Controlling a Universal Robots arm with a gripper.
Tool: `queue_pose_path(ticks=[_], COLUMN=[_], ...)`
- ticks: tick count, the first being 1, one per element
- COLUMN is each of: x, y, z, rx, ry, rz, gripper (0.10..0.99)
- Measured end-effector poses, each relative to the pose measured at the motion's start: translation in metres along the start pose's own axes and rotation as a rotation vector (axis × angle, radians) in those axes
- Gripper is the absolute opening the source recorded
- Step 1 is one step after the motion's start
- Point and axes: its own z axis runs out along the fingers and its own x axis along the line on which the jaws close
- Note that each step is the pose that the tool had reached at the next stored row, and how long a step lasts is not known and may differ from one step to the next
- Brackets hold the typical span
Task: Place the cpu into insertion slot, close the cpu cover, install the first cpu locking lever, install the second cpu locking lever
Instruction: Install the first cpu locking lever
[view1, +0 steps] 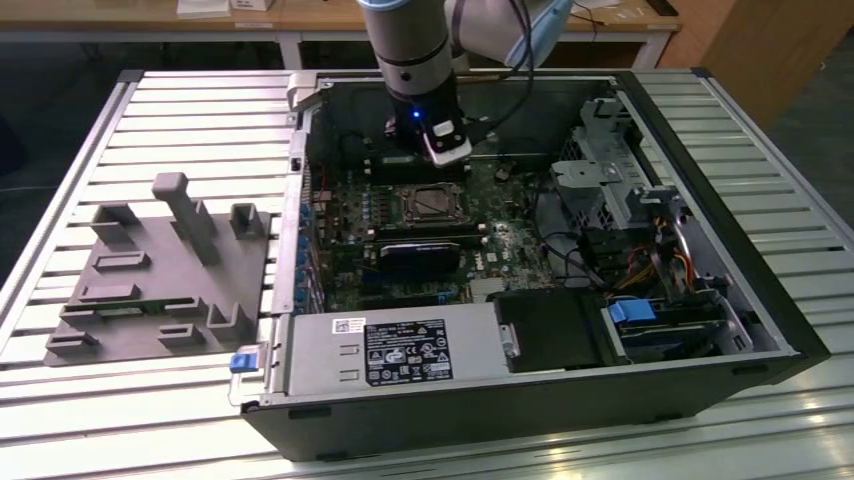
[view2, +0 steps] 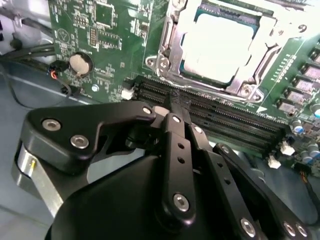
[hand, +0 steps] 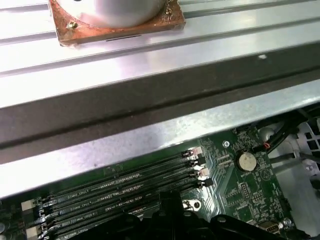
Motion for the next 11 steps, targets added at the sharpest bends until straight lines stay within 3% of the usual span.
queue_pose_path(ticks=[3, 6, 8, 11], x=[0.0008, 0.0000, -0.0013, -0.0033], y=[0.0023, 0.0032, 0.0037, 0.0043], z=[0.0012, 0.0017, 0.0021, 0.0026], rx=[0.042, 0.088, 0.120, 0.157], ry=[-0.0060, 0.0022, 0.0197, 0.0525], rz=[-0.009, -0.016, -0.018, -0.018], gripper=[0.106, 0.106, 0.106, 0.106])
